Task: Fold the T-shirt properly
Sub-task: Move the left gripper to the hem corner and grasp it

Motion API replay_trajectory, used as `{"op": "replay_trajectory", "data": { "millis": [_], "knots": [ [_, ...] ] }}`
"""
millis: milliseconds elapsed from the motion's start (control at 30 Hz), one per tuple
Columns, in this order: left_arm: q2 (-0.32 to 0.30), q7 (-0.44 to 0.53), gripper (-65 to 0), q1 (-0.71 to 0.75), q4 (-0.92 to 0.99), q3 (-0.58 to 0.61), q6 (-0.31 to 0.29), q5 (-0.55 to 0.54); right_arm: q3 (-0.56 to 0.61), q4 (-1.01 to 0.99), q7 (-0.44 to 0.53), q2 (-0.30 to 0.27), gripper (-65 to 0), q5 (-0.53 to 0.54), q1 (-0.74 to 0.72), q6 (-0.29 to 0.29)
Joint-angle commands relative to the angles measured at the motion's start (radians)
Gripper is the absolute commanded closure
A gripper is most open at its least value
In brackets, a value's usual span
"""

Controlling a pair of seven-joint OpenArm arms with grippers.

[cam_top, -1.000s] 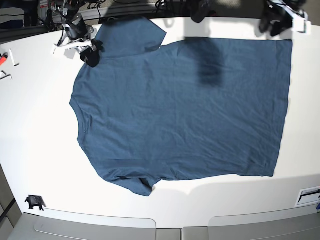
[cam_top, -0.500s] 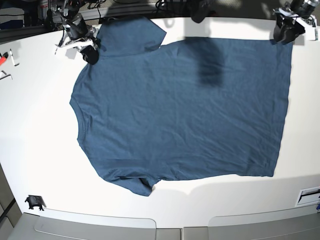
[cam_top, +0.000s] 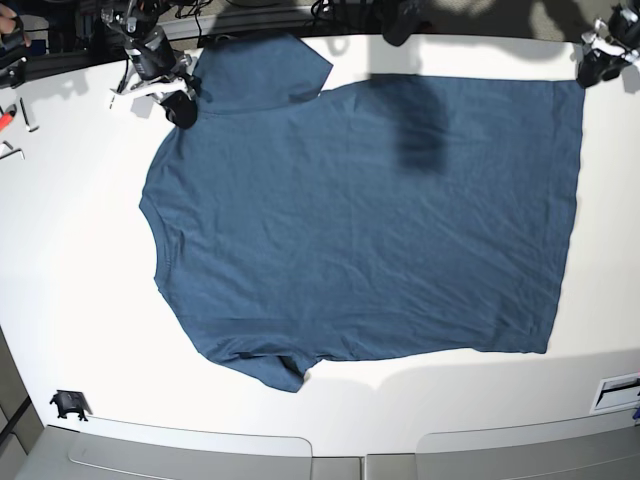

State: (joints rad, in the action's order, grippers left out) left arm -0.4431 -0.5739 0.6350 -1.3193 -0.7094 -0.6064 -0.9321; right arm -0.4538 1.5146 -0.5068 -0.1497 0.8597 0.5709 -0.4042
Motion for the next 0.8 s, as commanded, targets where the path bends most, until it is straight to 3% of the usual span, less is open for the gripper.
{"op": "replay_trajectory", "data": {
  "millis": [0, 133, 767],
  "knots": [
    [-0.018, -0.008, -32.7, -0.003, 0.003, -0.010, -0.006, -0.033, -0.004, 0.004, -0.010, -0.005, 0.0, 0.004, 0.011, 0.011],
    [-0.017, -0.110, -32.7, -0.037, 0.024, -0.009, -0.007, -0.122, -0.004, 0.004, -0.010, -0.005, 0.0, 0.004, 0.011, 0.011],
    [-0.017, -0.219, -32.2, -0.042, 0.024, -0.008, -0.007, -0.199, -0.004, 0.004, -0.010, -0.005, 0.0, 0.004, 0.011, 0.010]
  ]
}}
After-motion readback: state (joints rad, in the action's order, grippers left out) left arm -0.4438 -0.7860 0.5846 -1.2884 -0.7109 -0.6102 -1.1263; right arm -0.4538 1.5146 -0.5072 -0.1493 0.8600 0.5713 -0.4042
